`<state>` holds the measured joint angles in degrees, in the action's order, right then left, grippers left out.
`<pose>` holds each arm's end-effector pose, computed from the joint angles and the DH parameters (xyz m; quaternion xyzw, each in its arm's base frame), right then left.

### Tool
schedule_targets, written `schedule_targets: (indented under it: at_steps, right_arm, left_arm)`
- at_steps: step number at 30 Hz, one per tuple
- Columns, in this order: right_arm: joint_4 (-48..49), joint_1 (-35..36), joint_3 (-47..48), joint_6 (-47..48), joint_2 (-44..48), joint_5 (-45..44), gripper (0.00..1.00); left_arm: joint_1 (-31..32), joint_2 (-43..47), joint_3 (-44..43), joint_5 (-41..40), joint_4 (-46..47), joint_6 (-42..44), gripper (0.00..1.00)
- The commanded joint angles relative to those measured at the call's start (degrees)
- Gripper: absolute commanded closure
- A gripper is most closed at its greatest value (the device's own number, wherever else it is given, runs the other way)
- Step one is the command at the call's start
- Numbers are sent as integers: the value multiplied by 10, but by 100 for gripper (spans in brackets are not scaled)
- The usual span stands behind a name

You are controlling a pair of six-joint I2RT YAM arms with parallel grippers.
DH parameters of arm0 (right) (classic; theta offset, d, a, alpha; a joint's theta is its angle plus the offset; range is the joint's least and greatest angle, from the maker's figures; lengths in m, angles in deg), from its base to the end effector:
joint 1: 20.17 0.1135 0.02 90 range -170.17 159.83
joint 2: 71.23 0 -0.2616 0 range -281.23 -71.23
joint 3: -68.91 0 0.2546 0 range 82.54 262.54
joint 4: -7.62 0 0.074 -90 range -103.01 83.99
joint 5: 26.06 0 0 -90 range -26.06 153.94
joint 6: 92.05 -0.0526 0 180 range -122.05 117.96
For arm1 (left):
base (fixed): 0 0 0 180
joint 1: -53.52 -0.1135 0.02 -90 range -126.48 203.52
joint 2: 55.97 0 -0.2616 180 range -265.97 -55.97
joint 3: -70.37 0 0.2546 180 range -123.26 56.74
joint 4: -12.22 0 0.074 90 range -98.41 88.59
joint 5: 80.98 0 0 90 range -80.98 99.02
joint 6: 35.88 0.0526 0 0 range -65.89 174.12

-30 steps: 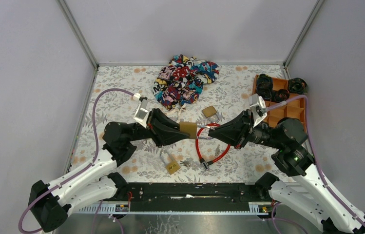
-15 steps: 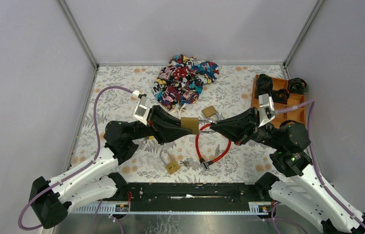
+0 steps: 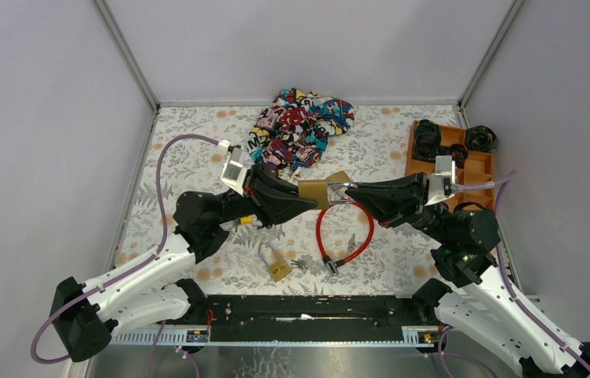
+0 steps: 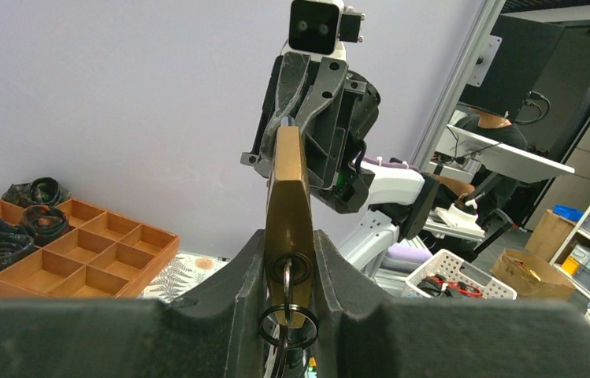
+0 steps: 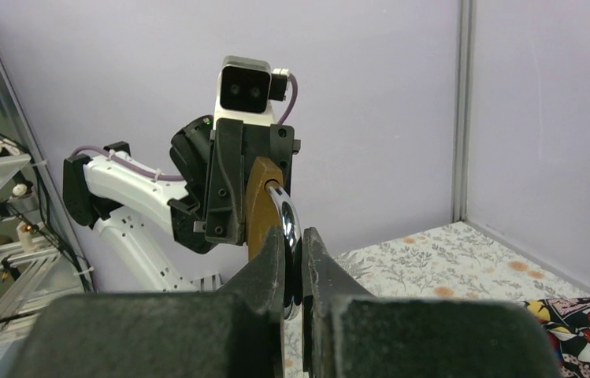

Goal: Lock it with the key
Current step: Lock the lock.

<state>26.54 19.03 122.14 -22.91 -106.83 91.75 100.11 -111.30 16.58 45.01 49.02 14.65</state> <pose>0.0982 0.1118 0.4147 -0.2815 0.3967 0.5275 0.6965 0.1293 -0.1817 0.3891 0.3010 0.4194 -0.6802 0.5205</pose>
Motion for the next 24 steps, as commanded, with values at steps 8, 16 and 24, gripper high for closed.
schedule_targets:
  at_steps: [8, 16, 24]
  right_arm:
    - [40, 15, -54, -63, -62, -31, 100]
    - [90, 39, -105, -92, -54, -68, 100]
    - [165, 83, -100, -124, -80, -99, 100]
  left_arm:
    - [76, -55, -68, -40, 59, -32, 100]
    - [89, -93, -105, -64, 51, -9, 100]
    - [116, -134, -112, -85, 28, 24, 100]
